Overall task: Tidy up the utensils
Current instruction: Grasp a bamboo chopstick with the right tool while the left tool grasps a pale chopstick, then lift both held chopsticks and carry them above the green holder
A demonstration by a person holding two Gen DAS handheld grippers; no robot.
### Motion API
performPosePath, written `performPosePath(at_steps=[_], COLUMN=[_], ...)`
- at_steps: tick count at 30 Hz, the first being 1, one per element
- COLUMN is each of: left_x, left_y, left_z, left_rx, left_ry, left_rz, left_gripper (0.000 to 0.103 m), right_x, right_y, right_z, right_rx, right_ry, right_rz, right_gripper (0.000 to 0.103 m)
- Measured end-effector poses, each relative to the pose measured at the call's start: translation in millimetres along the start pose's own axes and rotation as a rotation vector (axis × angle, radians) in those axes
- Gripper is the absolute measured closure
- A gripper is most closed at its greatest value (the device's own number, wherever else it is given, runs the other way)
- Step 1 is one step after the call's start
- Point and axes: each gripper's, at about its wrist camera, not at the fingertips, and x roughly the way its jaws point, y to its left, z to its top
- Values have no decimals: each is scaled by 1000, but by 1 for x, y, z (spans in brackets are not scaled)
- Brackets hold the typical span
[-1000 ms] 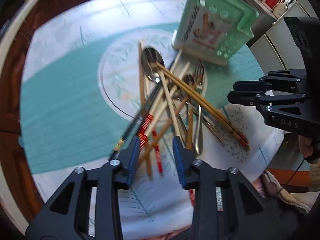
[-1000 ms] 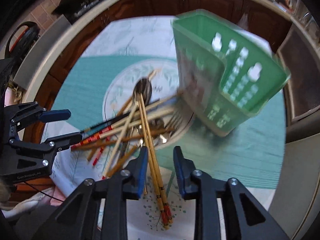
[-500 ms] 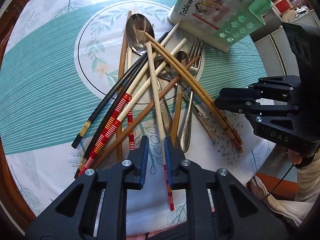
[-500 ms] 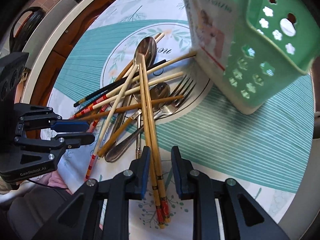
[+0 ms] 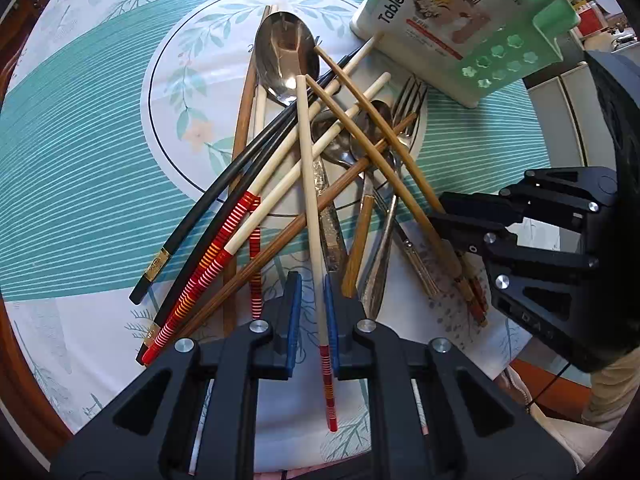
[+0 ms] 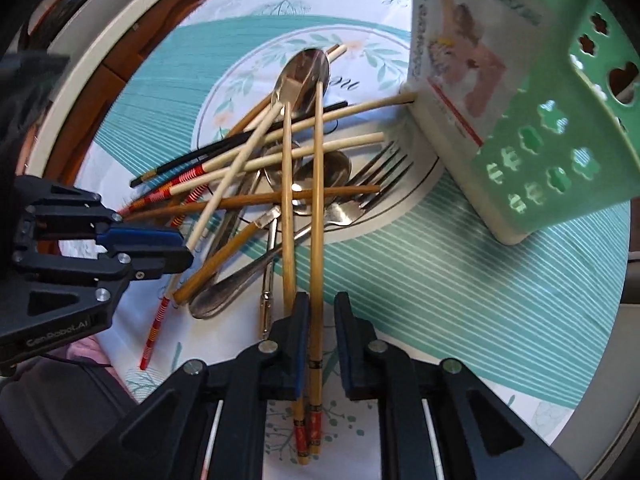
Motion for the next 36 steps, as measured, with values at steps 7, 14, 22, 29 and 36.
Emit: performPosePath(at_steps=[7,14,22,29,36], left_x=[9,12,9,-51,-150], left_y=[2,0,-2,-28,-60], left_z=[10,12,10,-3,10], left_rx=[-23,-20,-21,59,129], left_ry=[26,41,12,-177,-559], left_rz=[34,65,81,69,83], left_gripper=[93,99,100,100,100], right_x=[5,11,14,-23,-114], right_y=[16,25,25,11,-4], right_z=[8,17,15,5,-5], right_rx=[-44,-50,-34,28,93], right_ry=[-1,2,-5,-112,-447], right_rz=[-51,-74,-62,-1,114], right_gripper=[91,91,97,97,97])
